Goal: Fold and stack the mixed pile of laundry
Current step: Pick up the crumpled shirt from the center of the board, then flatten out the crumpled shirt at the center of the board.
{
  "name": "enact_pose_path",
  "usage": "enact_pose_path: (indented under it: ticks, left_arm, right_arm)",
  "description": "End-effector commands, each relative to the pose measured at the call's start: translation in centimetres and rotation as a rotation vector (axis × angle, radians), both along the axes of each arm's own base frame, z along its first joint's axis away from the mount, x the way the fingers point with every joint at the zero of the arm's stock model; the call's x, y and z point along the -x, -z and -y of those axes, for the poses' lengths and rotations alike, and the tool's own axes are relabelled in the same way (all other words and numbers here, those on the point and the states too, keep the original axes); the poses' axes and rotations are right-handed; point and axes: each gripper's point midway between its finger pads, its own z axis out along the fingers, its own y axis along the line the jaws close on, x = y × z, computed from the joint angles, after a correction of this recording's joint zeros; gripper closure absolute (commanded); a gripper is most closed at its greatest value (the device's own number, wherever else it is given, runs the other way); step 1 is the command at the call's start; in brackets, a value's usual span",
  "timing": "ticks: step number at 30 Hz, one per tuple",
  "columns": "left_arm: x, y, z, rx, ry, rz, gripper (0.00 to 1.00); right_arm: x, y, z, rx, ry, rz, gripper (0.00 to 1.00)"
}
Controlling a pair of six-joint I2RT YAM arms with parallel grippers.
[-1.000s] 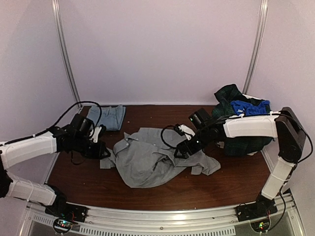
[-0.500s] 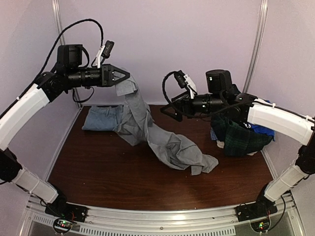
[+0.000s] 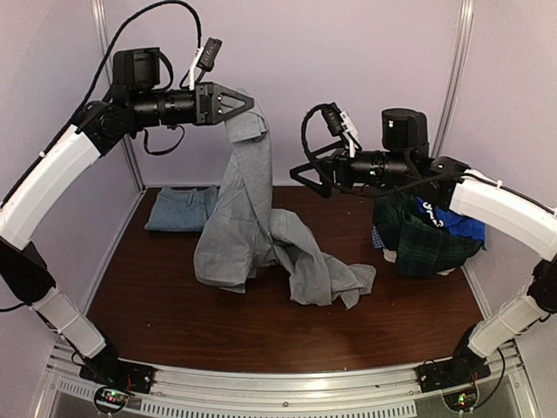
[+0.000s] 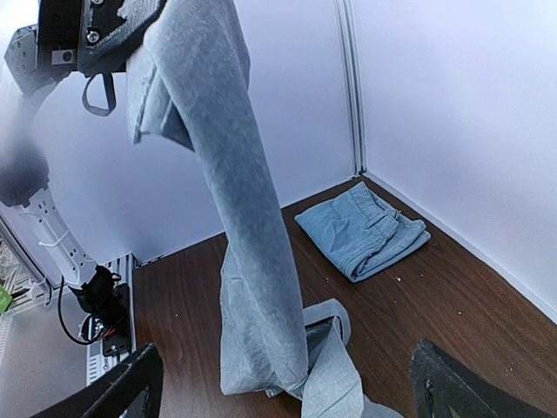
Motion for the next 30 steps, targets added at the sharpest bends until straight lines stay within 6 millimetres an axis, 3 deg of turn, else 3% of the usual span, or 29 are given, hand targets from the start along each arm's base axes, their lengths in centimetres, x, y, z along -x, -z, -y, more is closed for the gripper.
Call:
enact_pose_path:
  ticks: [1,4,8,10,14,15,16,17,18,20,24,26,30]
  left_arm:
    - [1.3,-3.1,0.3,0.075,0.063,0.077,1.0]
    - [1.7,-3.5,0.4,0.085,0.086,0.081,1.0]
    - [1.7,-3.7,0.2,0.089,0.076,0.08,1.0]
    - [1.7,-3.8,0.2,0.094,0.074,0.08,1.0]
    - [1.6,-4.1,-0.3,0.104,0.038,0.086,1.0]
    - [1.4,-3.9,-0.7,0.101,0.009,0.085,0.9]
    - [1.0,-3.6,-1.3,0.095,-0.03,0.081,0.72]
    - [0.5,-3.1,-2.2,0.088,-0.085,0.072,0.56]
    - [-0.7,-1.2,-3.4,0.073,-0.149,0.032,0.42]
    - [-2.5,2.3,-6.1,0.067,-0.26,-0.033,0.26]
    - [-4.7,11.2,-11.2,0.027,-0.411,-0.163,0.16]
    - [-4.9,15.8,-12.4,-0.03,-0.469,-0.191,0.1]
    - [-4.4,23.4,-12.9,-0.095,-0.484,-0.265,0.03]
  right_arm:
    - [-0.5,-1.2,-3.0,-0.025,-0.081,0.051,0.0]
    - [-1.2,-0.3,-5.4,-0.023,-0.118,0.048,0.0]
    - [-0.6,-0.7,-8.5,-0.044,-0.188,0.061,0.01]
    - [-0.7,-0.6,-9.5,-0.049,-0.203,0.057,0.09]
    - [-1.9,-0.6,-9.9,-0.063,-0.153,0.041,0.74]
    - [-2.1,-0.8,-9.7,-0.064,-0.136,0.045,0.88]
    - [-2.3,-1.3,-9.3,-0.068,-0.118,0.051,0.99]
    - [-2.4,-1.8,-8.9,-0.073,-0.098,0.06,1.0]
    - [-2.5,-2.4,-8.3,-0.08,-0.084,0.073,1.0]
    - [-2.3,-4.5,-6.9,-0.103,-0.063,0.107,1.0]
    - [-2.3,-8.8,-4.0,-0.142,-0.015,0.166,1.0]
    - [-2.3,-10.6,-2.9,-0.149,0.001,0.193,1.0]
    - [-1.7,-14.5,-1.3,-0.187,0.025,0.253,1.0]
